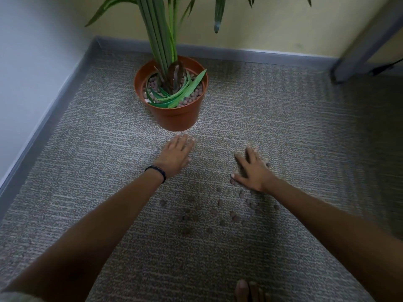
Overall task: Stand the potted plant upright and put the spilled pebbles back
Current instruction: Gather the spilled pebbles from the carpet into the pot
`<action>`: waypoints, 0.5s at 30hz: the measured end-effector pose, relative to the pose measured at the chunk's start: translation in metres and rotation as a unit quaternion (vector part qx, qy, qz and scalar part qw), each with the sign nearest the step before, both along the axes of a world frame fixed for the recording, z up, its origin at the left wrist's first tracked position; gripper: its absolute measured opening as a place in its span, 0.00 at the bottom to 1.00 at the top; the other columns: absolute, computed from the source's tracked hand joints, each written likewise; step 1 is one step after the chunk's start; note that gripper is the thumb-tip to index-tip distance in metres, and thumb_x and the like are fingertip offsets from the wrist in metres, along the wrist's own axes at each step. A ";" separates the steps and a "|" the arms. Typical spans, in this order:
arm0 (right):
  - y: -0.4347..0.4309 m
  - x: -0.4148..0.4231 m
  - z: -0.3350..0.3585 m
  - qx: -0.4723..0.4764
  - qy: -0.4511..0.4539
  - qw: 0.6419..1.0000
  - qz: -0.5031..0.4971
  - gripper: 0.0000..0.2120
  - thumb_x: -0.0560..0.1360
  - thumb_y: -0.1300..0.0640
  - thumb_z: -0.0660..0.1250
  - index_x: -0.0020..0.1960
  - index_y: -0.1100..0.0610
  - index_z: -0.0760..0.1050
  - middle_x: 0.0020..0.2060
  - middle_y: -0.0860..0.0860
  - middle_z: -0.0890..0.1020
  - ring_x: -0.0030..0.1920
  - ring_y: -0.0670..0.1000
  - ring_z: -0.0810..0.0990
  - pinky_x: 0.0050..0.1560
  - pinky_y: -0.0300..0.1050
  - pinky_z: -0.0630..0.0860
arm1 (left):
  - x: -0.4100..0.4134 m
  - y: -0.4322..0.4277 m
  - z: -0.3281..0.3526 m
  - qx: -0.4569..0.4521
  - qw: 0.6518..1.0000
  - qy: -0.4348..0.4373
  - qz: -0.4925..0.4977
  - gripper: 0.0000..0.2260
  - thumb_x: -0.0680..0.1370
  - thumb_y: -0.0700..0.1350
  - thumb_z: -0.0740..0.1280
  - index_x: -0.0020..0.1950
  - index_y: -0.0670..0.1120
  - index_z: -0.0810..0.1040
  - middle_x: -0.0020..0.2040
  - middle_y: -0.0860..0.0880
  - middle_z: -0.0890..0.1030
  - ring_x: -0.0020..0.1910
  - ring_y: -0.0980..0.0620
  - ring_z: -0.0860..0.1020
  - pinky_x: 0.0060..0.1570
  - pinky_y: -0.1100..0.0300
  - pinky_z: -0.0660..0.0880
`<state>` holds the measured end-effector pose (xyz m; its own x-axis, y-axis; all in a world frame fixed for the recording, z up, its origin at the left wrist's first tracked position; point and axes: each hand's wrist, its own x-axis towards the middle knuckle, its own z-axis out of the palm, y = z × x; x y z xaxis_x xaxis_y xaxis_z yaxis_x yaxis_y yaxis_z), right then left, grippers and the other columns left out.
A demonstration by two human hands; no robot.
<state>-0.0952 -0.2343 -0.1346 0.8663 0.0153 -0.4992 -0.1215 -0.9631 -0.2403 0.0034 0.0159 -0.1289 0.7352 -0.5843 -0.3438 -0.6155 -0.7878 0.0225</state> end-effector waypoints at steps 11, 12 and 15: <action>0.010 -0.021 0.007 -0.013 -0.058 0.998 0.027 0.38 0.73 0.35 0.60 0.74 0.53 0.54 0.73 0.57 0.55 0.73 0.61 0.55 0.71 0.60 0.64 | 0.016 0.021 -0.014 -0.006 0.998 -0.017 0.065 0.31 0.75 0.28 0.58 0.76 0.38 0.50 0.77 0.39 0.52 0.76 0.42 0.52 0.74 0.54 0.54; 0.011 -0.022 0.007 -0.023 -0.056 0.998 0.028 0.39 0.72 0.34 0.61 0.74 0.52 0.53 0.73 0.57 0.55 0.73 0.62 0.54 0.70 0.61 0.66 | 0.016 0.021 -0.015 0.000 0.998 -0.025 0.062 0.31 0.75 0.27 0.58 0.75 0.38 0.50 0.76 0.38 0.52 0.76 0.42 0.52 0.74 0.54 0.54; 0.022 -0.027 0.006 -0.036 -0.044 0.998 0.012 0.39 0.72 0.35 0.62 0.75 0.48 0.50 0.75 0.56 0.50 0.75 0.64 0.48 0.68 0.64 0.65 | 0.010 0.017 -0.016 0.017 0.998 -0.041 0.053 0.32 0.74 0.26 0.58 0.75 0.37 0.49 0.76 0.38 0.52 0.76 0.41 0.51 0.74 0.52 0.56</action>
<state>-0.1224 -0.2118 -0.1289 0.9069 0.0042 -0.4214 -0.0791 -0.9805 -0.1800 0.0136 0.0328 -0.1446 0.8184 -0.4909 -0.2988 -0.5275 -0.8480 -0.0517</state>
